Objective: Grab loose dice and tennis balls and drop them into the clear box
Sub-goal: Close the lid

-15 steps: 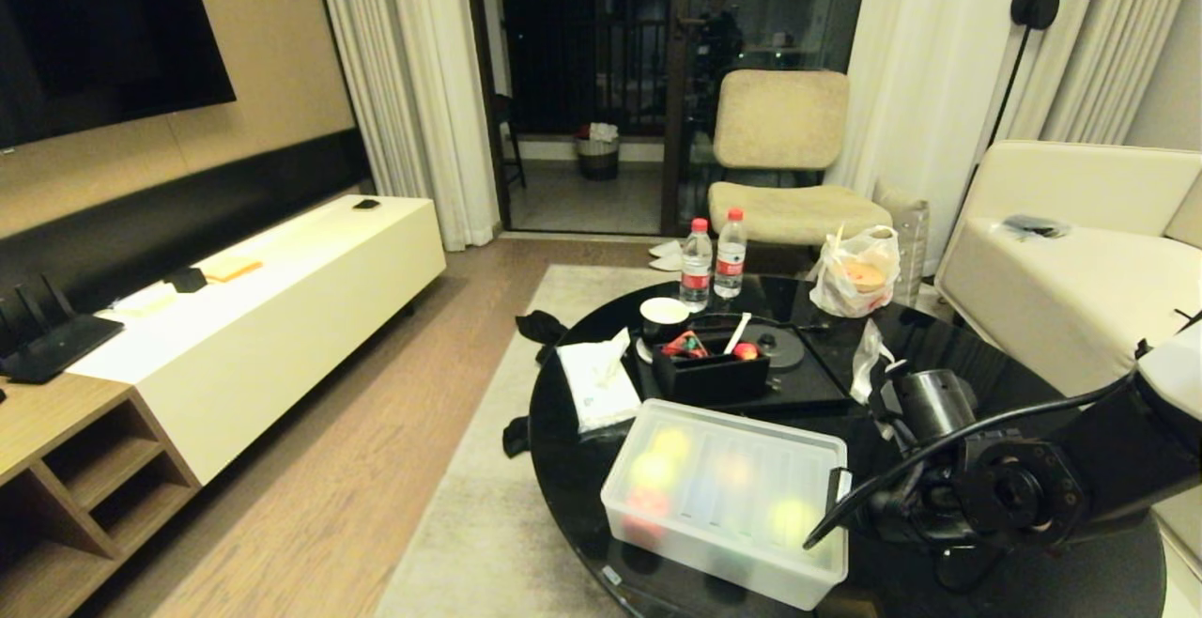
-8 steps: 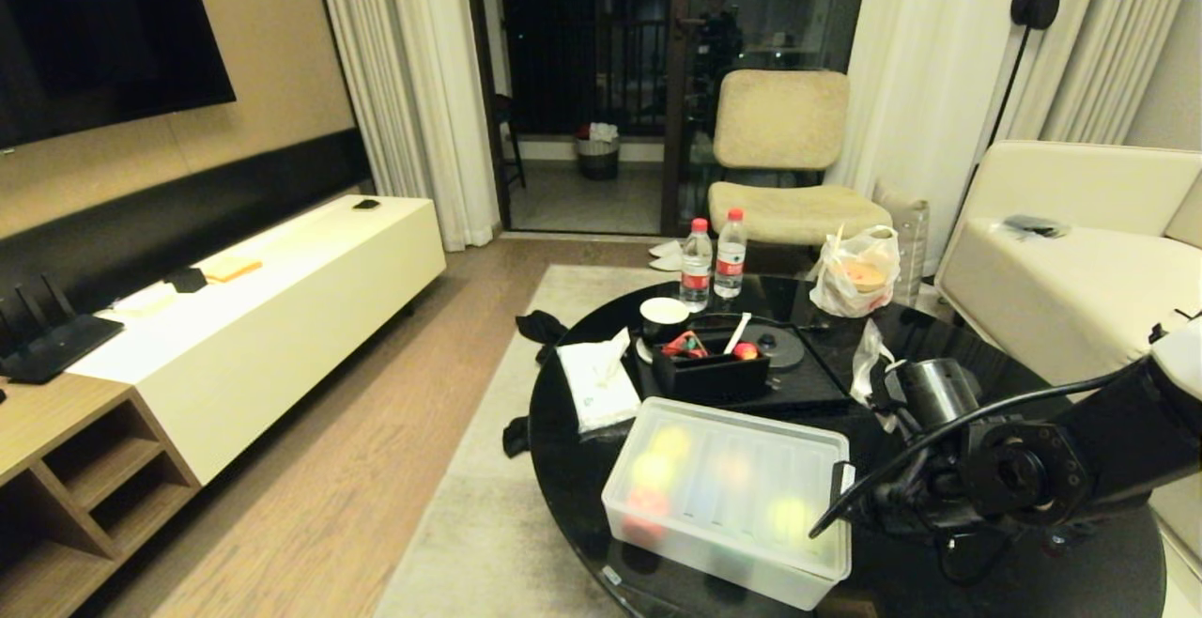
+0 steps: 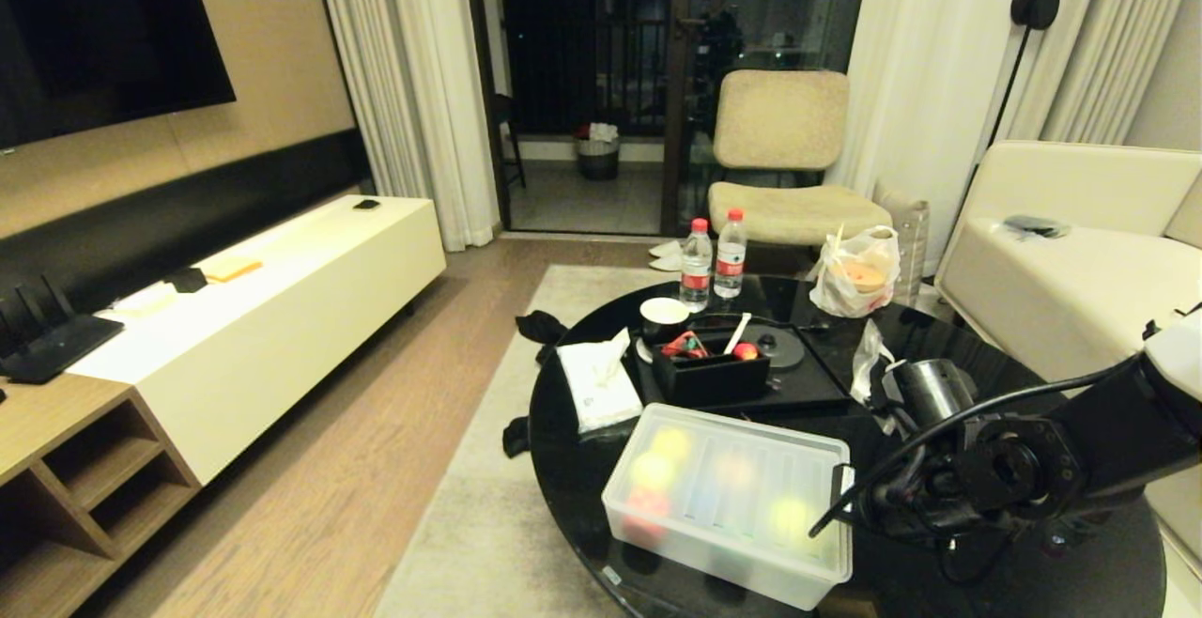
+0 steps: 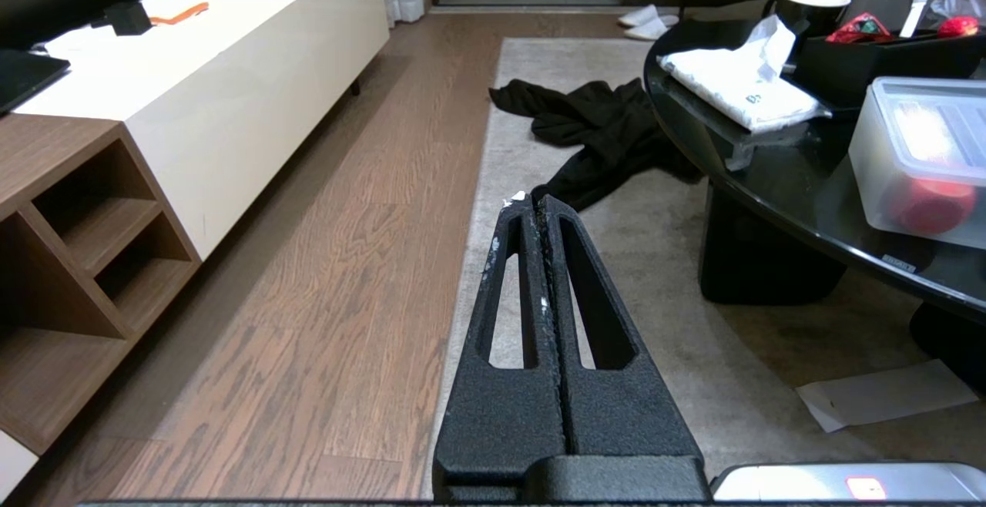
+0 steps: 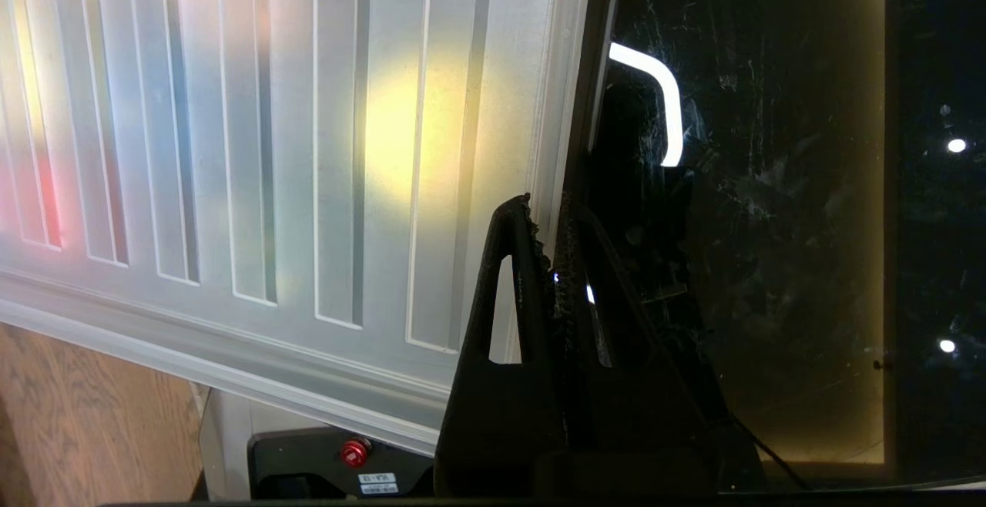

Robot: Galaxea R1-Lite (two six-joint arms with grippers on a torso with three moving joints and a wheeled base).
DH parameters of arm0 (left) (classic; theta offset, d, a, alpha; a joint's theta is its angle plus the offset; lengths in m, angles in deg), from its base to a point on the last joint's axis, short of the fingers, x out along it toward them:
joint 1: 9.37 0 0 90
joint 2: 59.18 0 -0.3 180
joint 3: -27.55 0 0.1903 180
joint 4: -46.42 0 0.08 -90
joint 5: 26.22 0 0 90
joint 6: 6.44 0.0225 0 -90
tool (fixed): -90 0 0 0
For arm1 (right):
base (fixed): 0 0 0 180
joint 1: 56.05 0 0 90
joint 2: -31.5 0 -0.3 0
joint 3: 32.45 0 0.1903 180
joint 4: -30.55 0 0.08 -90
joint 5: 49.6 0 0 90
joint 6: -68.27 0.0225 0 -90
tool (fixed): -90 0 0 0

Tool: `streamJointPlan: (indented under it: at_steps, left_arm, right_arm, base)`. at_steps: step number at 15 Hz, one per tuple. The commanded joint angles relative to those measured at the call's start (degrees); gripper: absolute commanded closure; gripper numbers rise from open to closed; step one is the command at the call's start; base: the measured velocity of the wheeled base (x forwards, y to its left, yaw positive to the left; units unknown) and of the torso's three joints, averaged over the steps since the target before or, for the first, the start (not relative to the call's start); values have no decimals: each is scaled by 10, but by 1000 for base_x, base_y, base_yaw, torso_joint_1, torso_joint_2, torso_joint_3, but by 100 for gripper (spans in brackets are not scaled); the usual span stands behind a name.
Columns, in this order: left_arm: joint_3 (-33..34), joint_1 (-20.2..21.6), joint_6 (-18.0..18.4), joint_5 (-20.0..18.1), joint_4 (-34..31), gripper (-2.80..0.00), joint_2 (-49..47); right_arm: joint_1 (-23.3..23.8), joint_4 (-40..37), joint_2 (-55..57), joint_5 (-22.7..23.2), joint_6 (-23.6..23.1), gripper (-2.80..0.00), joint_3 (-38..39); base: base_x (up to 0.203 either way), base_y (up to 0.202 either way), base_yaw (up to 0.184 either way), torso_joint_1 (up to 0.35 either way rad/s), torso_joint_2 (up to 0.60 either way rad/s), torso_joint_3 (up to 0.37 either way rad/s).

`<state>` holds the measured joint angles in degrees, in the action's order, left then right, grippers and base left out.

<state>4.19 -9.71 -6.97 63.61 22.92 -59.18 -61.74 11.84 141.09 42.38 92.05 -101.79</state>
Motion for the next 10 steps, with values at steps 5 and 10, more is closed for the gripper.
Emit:
streamJointPlan:
  at_steps: [5, 10]
  left_arm:
    - [0, 0, 0, 0, 0, 0, 0]
    - [0, 0, 0, 0, 0, 0, 0]
  right_arm:
    - [0, -6, 20, 0, 3, 0, -3]
    - [0, -4, 25, 0, 6, 0, -4]
  base:
    - [0, 0, 0, 0, 0, 0]
    - [0, 0, 0, 0, 0, 0]
